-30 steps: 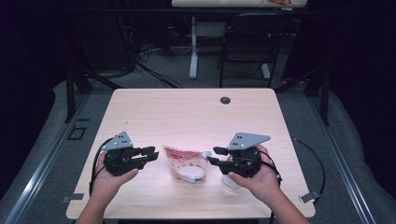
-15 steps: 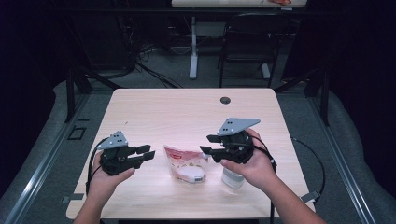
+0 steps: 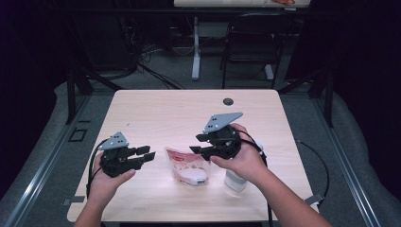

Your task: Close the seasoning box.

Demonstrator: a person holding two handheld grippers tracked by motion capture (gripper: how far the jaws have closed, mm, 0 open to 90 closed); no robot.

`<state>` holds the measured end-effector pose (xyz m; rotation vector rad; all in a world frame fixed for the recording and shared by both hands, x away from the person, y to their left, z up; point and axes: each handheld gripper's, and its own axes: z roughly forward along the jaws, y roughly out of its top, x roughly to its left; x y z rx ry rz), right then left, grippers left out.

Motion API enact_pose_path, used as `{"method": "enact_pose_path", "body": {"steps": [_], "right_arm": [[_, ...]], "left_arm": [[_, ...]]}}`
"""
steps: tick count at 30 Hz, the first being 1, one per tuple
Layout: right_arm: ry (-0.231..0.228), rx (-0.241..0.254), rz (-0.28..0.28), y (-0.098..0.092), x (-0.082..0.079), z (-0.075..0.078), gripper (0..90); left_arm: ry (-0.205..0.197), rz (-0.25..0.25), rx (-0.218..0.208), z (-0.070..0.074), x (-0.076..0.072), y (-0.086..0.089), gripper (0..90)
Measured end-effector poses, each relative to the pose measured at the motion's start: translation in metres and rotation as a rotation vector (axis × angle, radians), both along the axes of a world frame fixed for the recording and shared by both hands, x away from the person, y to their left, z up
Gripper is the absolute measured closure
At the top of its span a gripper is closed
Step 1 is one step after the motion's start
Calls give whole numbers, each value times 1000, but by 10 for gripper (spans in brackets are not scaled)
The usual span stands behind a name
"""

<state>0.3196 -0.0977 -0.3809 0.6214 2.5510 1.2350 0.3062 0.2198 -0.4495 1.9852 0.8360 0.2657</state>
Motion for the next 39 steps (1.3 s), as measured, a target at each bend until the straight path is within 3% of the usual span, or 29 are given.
{"method": "enact_pose_path", "body": {"steps": [3,12,39], "right_arm": [[12,-6,11,7,2,0,596],[44,-65,78,28,3,-3,631],[96,-199,125,67,14,-20,696]], "left_arm": [[-8,-4,23,1,-1,0,643],[-10,-1,35,-1,0,-1,646],[-33,14,23,-2,1,2,616]]}}
